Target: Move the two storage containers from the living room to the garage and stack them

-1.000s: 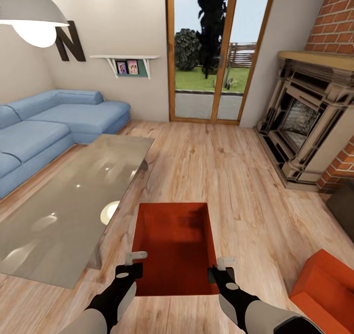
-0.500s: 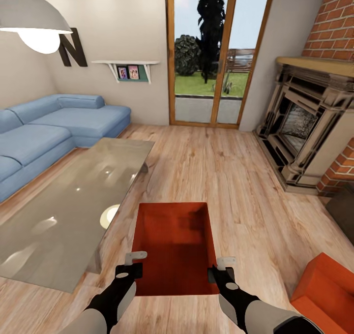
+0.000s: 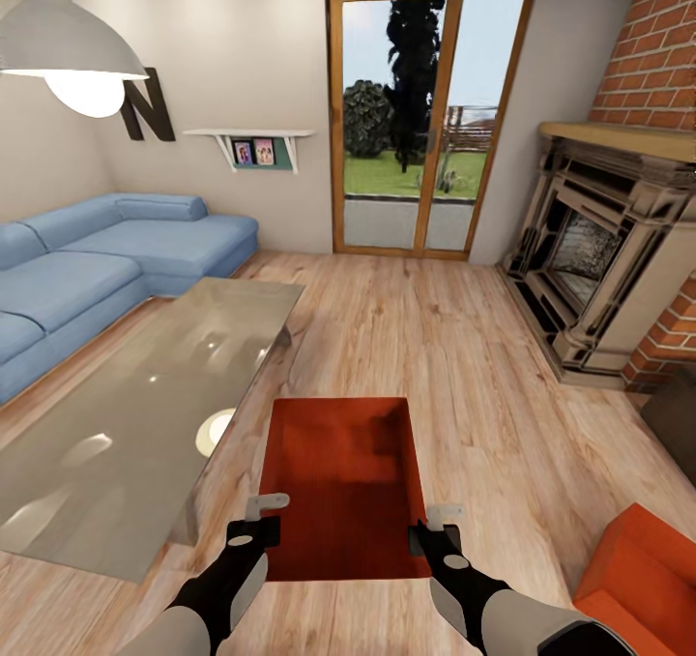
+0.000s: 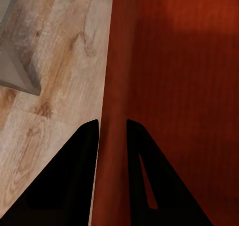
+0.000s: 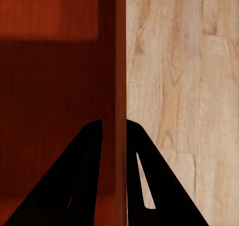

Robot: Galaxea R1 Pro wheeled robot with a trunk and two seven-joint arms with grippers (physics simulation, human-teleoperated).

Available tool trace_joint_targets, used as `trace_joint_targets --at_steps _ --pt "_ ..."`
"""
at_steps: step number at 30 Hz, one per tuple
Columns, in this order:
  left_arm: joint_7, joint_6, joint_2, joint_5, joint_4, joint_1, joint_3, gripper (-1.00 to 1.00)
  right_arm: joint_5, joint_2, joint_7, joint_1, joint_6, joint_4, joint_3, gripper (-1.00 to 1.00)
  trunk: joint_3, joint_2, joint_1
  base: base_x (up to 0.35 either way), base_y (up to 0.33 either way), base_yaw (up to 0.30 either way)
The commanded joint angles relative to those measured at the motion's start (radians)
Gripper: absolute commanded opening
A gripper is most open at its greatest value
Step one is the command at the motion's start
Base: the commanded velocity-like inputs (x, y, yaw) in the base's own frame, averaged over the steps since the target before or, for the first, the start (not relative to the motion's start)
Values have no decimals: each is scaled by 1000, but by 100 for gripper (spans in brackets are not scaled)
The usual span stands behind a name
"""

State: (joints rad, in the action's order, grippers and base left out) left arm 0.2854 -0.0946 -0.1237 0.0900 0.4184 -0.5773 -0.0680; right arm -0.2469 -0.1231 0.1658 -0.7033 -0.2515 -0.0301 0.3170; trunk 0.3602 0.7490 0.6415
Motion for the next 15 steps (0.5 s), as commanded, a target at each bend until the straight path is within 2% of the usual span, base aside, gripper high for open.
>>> trace_joint_targets --at_steps 1,15 --pt "20 -8 4 -14 5 -1 10 -100 -21 5 6 0 -6 3 -19 -100 0 1 0 0 0 0" --pt "20 -7 16 -12 6 -1 10 -100 -20 5 6 0 -6 3 -19 -100 -23 1 0 0 0 0"
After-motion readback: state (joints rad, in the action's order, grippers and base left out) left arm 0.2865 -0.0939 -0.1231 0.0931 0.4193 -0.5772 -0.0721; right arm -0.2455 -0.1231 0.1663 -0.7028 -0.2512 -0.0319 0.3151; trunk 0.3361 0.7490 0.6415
